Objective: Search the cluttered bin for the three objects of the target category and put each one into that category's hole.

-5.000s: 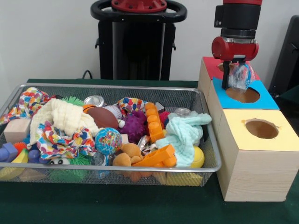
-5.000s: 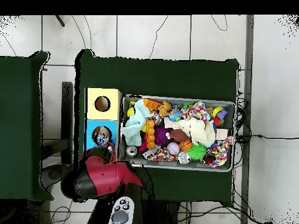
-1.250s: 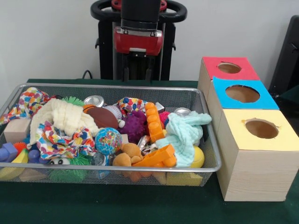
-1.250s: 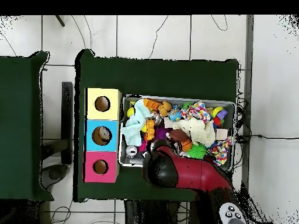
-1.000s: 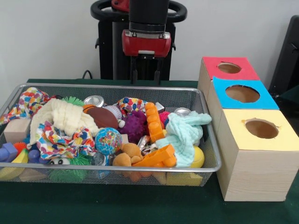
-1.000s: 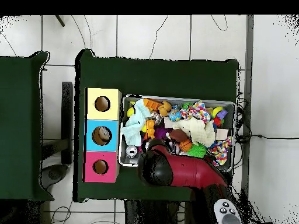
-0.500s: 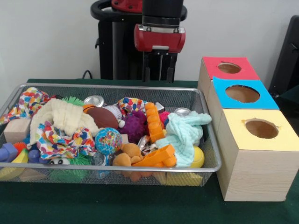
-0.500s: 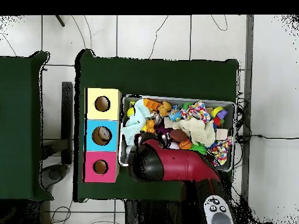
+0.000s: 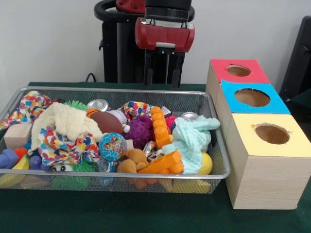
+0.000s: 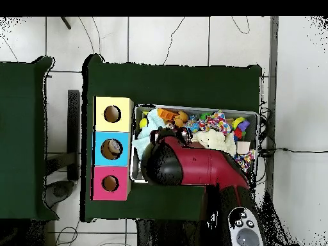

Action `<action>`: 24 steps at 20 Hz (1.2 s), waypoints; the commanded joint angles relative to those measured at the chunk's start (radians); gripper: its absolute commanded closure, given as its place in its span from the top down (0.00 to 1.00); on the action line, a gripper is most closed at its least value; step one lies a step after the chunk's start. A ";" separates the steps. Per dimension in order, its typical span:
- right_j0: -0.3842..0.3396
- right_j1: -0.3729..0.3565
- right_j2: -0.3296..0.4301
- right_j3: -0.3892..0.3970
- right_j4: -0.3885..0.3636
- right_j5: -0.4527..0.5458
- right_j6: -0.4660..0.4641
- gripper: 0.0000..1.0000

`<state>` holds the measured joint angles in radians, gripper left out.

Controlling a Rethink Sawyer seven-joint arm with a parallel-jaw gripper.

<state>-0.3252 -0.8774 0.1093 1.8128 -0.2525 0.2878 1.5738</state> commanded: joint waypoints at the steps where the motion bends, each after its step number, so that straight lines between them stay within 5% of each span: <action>1: 0.010 0.024 0.003 -0.116 -0.077 0.114 -0.007 1.00; 24: 0.022 0.158 -0.070 -0.252 -0.179 0.197 0.007 1.00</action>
<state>-0.3019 -0.7954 0.0582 1.6144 -0.3733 0.3372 1.5738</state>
